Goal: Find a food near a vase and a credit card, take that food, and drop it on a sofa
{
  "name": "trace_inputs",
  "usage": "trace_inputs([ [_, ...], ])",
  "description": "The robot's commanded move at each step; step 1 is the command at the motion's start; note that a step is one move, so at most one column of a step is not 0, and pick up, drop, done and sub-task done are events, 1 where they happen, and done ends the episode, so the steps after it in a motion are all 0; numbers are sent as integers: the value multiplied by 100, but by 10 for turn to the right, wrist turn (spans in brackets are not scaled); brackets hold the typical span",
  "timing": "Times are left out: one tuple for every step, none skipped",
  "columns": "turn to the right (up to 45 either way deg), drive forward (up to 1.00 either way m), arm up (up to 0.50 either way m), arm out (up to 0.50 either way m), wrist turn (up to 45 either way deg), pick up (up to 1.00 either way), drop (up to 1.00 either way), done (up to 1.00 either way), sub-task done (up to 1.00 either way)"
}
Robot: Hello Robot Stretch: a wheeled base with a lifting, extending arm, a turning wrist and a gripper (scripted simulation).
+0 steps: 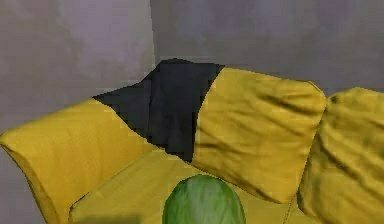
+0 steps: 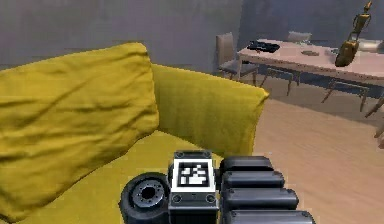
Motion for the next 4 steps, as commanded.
trace_inputs([
  [-120, 0, 0, 0, 0, 0, 0, 0, 0],
  [0, 0, 0, 30, 0, 0, 0, 0, 0],
  [0, 0, 0, 0, 390, 0, 0, 0, 0],
  [0, 0, -24, 0, 0, 0, 0, 0, 0],
])
